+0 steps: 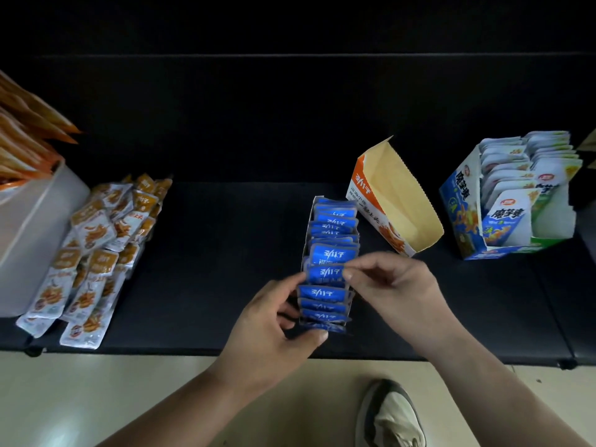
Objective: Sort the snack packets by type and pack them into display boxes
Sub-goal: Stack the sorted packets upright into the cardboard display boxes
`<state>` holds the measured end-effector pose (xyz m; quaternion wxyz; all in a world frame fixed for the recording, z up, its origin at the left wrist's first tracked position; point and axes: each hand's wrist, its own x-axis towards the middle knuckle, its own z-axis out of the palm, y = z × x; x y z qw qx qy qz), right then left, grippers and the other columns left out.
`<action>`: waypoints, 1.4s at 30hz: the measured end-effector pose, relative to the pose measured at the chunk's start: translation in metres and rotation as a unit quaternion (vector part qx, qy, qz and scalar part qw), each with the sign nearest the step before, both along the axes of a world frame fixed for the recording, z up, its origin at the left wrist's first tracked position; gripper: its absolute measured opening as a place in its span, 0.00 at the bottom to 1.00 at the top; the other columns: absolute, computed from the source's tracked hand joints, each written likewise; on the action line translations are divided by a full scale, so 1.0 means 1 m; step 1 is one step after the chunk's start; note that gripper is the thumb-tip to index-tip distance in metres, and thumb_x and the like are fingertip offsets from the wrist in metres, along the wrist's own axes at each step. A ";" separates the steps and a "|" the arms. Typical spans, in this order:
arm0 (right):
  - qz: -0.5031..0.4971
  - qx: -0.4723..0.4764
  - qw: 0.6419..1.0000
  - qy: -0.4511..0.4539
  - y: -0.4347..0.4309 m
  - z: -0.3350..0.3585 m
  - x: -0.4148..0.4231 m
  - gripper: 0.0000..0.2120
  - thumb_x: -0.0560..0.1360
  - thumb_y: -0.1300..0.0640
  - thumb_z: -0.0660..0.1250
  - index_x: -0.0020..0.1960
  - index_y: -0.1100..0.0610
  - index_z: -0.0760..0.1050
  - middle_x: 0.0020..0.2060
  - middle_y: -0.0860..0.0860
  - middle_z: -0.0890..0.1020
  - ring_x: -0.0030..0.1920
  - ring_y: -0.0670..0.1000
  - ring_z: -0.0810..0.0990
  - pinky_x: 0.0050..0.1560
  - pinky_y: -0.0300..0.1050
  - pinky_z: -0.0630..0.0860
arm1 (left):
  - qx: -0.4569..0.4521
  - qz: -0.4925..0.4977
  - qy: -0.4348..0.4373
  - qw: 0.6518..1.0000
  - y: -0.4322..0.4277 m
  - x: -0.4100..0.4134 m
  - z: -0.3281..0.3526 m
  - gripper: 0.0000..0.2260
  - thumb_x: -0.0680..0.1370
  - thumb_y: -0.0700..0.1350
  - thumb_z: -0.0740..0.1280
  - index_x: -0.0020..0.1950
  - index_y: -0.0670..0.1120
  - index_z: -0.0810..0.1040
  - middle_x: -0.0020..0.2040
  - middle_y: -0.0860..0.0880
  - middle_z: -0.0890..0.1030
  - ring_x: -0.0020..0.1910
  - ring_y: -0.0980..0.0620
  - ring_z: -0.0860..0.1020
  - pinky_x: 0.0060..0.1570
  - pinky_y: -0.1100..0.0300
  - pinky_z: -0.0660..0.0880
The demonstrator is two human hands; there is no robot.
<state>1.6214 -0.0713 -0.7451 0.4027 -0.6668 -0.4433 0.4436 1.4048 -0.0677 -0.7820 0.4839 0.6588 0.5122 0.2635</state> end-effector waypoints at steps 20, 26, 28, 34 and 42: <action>0.057 0.008 0.995 -0.079 0.020 -0.004 0.011 0.03 0.77 0.54 0.75 0.44 0.50 0.85 0.37 0.42 0.84 0.38 0.37 0.80 0.42 0.29 0.75 | 0.080 -0.054 0.029 0.995 -0.002 -0.005 0.005 0.37 0.73 0.49 0.76 0.79 0.62 0.65 0.66 0.64 0.72 0.60 0.55 0.79 0.46 0.59 0.80; 0.051 0.087 0.992 -0.078 0.022 -0.016 0.003 0.06 0.76 0.60 0.76 0.49 0.50 0.87 0.45 0.45 0.85 0.46 0.42 0.84 0.46 0.31 0.77 | 0.096 -0.041 0.028 0.994 -0.007 -0.012 0.002 0.31 0.71 0.49 0.79 0.73 0.55 0.74 0.69 0.58 0.74 0.60 0.51 0.80 0.49 0.54 0.81; 0.064 0.104 0.986 -0.110 0.021 -0.017 0.002 0.06 0.75 0.61 0.77 0.46 0.50 0.88 0.42 0.46 0.84 0.43 0.43 0.83 0.43 0.30 0.75 | 0.099 -0.041 0.028 0.994 -0.009 -0.013 0.002 0.31 0.71 0.50 0.79 0.73 0.55 0.74 0.68 0.58 0.74 0.60 0.51 0.80 0.50 0.55 0.81; 0.087 0.003 0.980 -0.178 0.022 -0.020 0.012 0.04 0.76 0.53 0.75 0.46 0.44 0.87 0.43 0.38 0.85 0.45 0.39 0.84 0.49 0.48 0.83 | 0.105 -0.038 0.032 0.993 -0.006 -0.012 0.002 0.32 0.71 0.51 0.80 0.73 0.59 0.73 0.67 0.60 0.74 0.61 0.53 0.79 0.52 0.57 0.80; 0.137 -0.034 0.987 -0.081 0.001 0.000 0.020 0.07 0.74 0.60 0.78 0.39 0.51 0.84 0.36 0.47 0.86 0.39 0.51 0.85 0.47 0.52 0.81 | 0.106 -0.026 0.017 0.994 -0.007 -0.010 0.003 0.25 0.68 0.46 0.82 0.63 0.52 0.78 0.63 0.59 0.76 0.58 0.54 0.82 0.54 0.56 0.81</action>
